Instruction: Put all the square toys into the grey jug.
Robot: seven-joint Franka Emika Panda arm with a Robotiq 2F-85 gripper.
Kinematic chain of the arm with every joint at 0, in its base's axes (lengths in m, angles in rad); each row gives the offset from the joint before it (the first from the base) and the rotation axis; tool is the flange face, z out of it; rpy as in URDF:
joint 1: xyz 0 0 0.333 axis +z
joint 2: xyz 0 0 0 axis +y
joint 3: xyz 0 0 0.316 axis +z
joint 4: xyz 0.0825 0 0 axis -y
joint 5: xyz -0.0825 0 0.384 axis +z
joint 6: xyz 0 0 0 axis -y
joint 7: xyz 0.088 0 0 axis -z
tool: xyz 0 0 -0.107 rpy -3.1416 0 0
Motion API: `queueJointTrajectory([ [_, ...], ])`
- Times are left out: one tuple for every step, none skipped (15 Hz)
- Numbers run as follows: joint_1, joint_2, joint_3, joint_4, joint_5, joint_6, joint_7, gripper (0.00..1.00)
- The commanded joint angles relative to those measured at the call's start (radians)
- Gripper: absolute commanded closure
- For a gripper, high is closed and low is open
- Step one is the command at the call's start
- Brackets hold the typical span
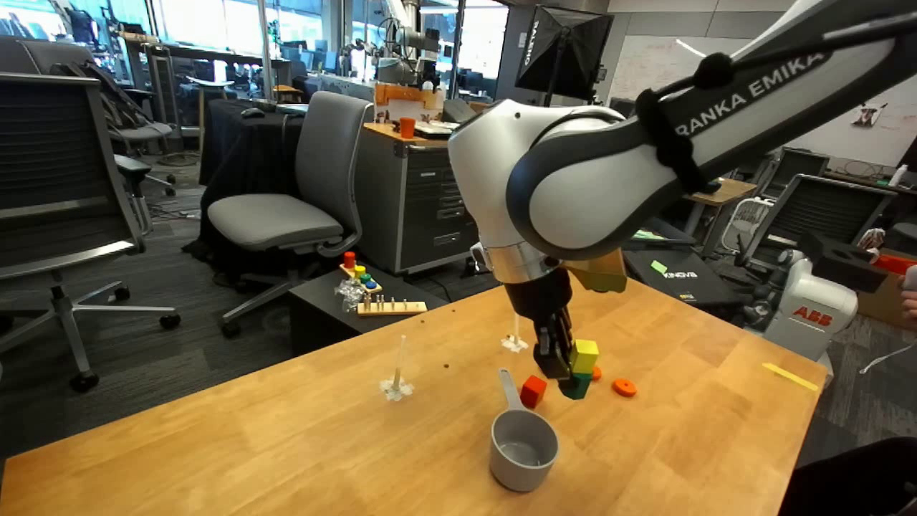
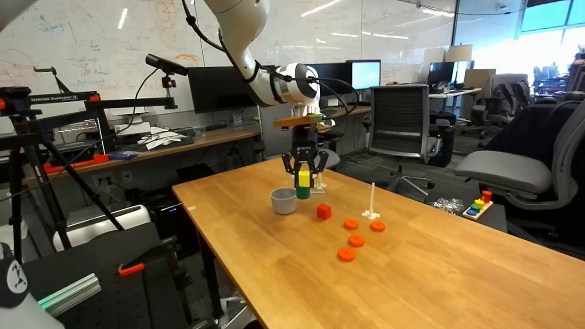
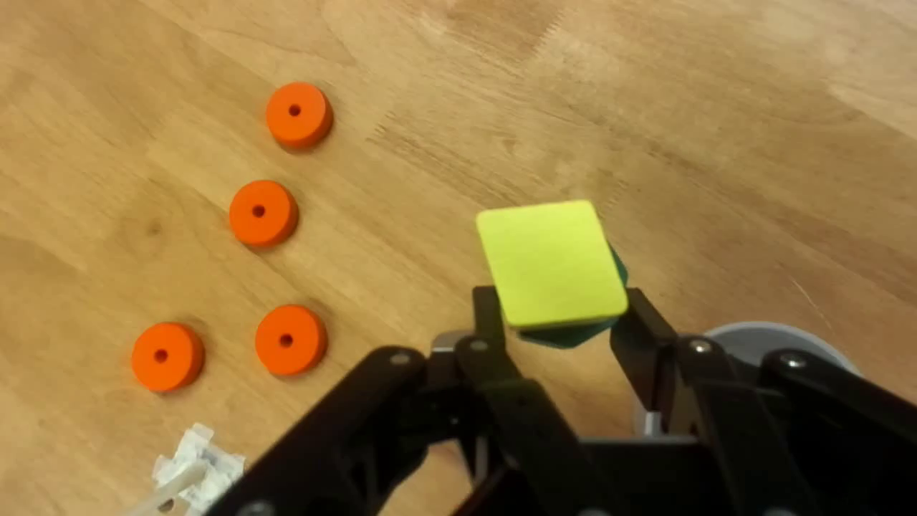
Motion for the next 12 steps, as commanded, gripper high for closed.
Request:
queueJointTrajectory([
  [0.042,-0.023,0.000,0.066,-0.007,-0.091,0.031,0.82],
  [0.051,-0.020,0.000,0.083,-0.009,-0.102,0.035,0.82],
  [0.056,-0.015,0.002,0.099,-0.007,-0.110,0.034,0.82],
  [0.063,-0.005,0.003,0.117,-0.007,-0.117,0.037,0.82],
  [0.068,0.004,0.004,0.130,-0.006,-0.120,0.037,0.82],
  [0.073,0.014,0.005,0.142,-0.005,-0.122,0.039,0.82],
  [0.078,0.023,0.006,0.151,-0.004,-0.121,0.040,0.82],
  [0.082,0.034,0.008,0.160,-0.003,-0.121,0.039,0.82],
  [0.087,0.044,0.009,0.167,-0.003,-0.117,0.041,0.82],
  [0.092,0.057,0.010,0.176,-0.003,-0.118,0.042,0.82],
  [0.097,0.069,0.010,0.185,-0.003,-0.120,0.042,0.82],
  [0.102,0.082,0.011,0.194,-0.002,-0.118,0.042,0.82],
])
